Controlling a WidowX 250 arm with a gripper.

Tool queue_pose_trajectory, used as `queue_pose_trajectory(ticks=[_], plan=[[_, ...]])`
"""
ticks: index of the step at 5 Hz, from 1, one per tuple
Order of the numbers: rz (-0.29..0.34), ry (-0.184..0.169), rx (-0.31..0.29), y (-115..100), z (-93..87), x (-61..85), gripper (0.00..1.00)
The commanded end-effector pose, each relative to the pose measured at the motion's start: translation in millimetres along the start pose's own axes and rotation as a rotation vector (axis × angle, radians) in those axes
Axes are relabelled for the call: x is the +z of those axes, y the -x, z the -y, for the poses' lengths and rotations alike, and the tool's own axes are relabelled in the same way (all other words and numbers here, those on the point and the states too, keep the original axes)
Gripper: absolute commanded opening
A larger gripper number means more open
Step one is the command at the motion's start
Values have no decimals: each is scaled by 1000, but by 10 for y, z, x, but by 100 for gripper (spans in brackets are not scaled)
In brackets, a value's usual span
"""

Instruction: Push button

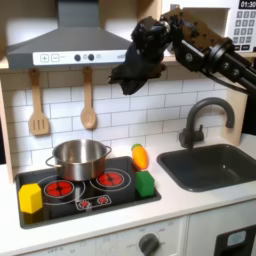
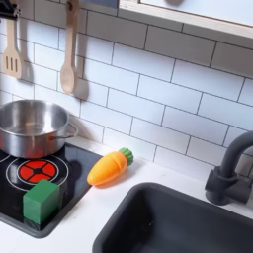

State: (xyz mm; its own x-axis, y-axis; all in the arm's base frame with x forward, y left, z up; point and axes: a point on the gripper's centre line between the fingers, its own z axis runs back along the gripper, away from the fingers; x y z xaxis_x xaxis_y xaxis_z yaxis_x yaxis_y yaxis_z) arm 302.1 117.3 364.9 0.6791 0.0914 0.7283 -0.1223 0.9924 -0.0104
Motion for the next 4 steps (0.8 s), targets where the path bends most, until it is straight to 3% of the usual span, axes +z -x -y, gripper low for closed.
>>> queue_pose_trajectory(ticks=[1,2,3,4], plan=[[89,-20,2,-285,-173,33,0],[99,-23,-2,-341,-226,4,0],[118,-12,-6,-427,-492,233,0],[120,-41,12,-481,-643,257,0]])
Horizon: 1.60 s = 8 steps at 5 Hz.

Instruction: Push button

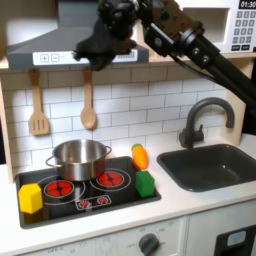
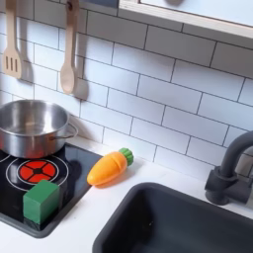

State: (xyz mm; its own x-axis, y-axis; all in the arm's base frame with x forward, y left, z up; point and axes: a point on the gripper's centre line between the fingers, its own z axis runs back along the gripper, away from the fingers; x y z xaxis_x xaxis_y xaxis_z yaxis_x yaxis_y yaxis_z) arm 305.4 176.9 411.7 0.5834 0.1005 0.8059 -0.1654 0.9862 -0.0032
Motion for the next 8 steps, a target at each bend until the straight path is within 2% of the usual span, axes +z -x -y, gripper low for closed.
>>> queue_pose_trajectory(ticks=[1,2,4,7,8], plan=[[-2,15,-24,-145,49,-163,0],[-27,41,-63,-100,188,-247,0],[-44,49,-94,-155,338,-359,0],[-87,59,-122,-264,357,-558,0],[-86,63,-134,-330,344,-518,0]])
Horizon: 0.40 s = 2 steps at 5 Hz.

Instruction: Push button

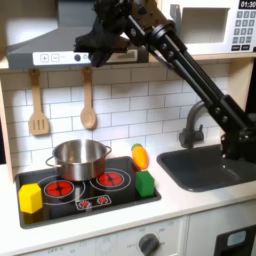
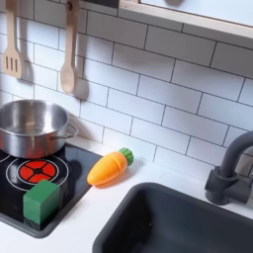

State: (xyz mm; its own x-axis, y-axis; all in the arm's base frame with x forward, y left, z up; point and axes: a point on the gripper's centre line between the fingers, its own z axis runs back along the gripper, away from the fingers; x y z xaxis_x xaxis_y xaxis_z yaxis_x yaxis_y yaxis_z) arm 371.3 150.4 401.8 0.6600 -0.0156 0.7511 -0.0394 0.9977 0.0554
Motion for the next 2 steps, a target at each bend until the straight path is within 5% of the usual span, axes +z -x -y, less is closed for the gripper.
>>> queue_pose_trajectory(ticks=[1,2], plan=[[-16,7,-17,-63,3,-22,0],[-32,-2,-21,-62,-18,-100,0]])
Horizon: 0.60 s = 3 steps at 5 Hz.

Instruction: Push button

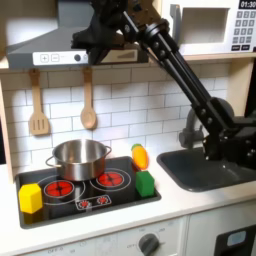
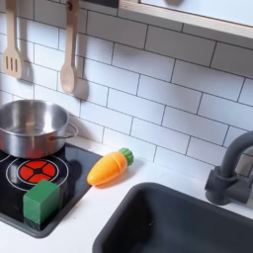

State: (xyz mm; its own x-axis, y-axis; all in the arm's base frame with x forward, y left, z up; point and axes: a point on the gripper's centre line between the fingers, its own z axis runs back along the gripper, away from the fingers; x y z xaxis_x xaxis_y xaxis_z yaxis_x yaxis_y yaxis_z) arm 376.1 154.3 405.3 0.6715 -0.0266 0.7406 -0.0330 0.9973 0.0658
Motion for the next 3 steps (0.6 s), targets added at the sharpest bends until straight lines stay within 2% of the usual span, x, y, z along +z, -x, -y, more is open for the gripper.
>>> queue_pose_trajectory(ticks=[1,2,3], plan=[[-31,7,-16,-7,52,-149,0],[-49,19,-32,-22,103,-191,0],[-67,12,-27,-4,90,-241,0]])
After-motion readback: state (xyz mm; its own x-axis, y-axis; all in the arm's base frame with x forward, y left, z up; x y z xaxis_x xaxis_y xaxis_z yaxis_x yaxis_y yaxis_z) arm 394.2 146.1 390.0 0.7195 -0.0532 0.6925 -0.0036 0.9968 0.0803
